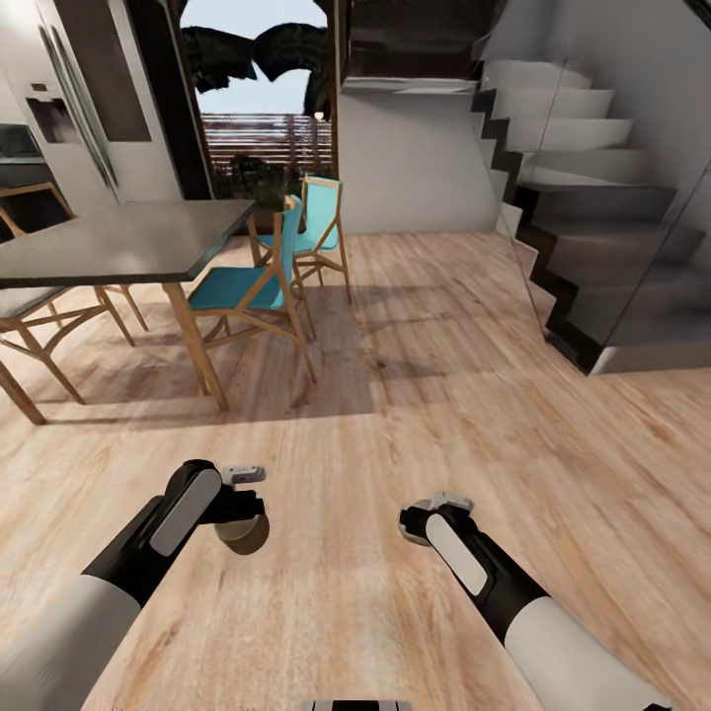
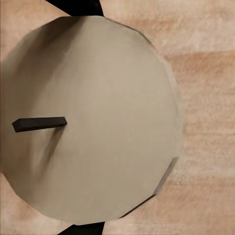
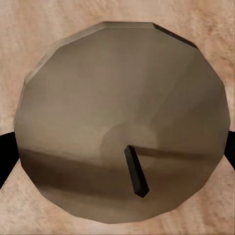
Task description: Place each of the two pumpkins and all three candles from the living room inside a cabinet in the living room (use any cabinet), then make sure every cabinet is closed, and position the cauldron so it is next to a table in the living room.
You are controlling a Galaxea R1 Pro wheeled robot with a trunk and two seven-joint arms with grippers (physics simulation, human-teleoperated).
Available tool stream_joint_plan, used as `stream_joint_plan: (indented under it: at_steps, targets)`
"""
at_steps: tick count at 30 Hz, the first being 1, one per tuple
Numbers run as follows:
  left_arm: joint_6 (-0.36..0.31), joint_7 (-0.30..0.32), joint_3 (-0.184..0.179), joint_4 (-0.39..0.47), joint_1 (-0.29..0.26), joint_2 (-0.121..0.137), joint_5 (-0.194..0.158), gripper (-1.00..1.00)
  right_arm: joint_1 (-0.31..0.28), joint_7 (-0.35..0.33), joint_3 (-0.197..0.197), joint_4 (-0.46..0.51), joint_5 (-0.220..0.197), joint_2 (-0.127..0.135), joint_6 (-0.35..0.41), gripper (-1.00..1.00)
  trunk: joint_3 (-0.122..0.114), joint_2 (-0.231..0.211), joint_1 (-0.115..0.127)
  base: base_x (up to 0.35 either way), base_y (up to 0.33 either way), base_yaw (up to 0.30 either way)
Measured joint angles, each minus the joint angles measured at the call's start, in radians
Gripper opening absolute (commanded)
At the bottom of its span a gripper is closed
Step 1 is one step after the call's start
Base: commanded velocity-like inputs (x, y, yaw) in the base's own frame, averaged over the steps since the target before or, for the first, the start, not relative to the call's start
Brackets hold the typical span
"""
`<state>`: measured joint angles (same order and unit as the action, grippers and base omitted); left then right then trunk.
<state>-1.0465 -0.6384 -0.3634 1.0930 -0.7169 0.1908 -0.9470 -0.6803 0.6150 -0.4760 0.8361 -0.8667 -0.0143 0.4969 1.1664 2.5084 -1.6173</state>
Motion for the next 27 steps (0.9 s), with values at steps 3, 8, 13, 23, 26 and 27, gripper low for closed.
stream_joint_plan:
  at_steps: [3,8,13,23,26,27]
  targets:
    - [0.000,0.000,0.000,0.000,0.000,0.000,0.000,-1.00,0.000,0.000,0.000,0.000,0.000,0.000,0.000,-1.00,-0.002,0.000,0.000,0.000,0.033,0.272]
    - [0.000,-0.001,0.000,0.000,0.000,0.000,0.004,-1.00,0.000,0.000,0.000,0.001,-0.001,0.000,0.000,-1.00,-0.006,0.000,0.000,0.000,0.137,0.221]
    - [-0.001,-0.001,0.000,0.000,0.000,0.000,0.002,-1.00,0.000,0.000,-0.002,0.001,0.000,0.000,0.000,-1.00,-0.007,0.000,0.000,0.000,0.216,0.066]
    - [0.000,-0.001,0.000,0.000,0.000,0.000,0.005,-1.00,0.000,0.000,-0.003,0.001,0.000,0.000,0.000,-1.00,-0.013,0.000,0.000,0.000,0.175,0.228]
    - [0.000,-0.001,0.000,0.000,0.000,0.000,0.006,-1.00,0.000,0.000,-0.003,0.002,0.000,0.000,0.000,-1.00,-0.015,0.000,0.000,0.000,0.024,0.264]
    - [0.000,-0.001,0.000,0.001,0.000,0.000,0.006,-1.00,0.000,0.000,-0.003,0.002,0.000,0.000,0.000,-1.00,-0.016,0.000,0.000,0.000,0.013,0.265]
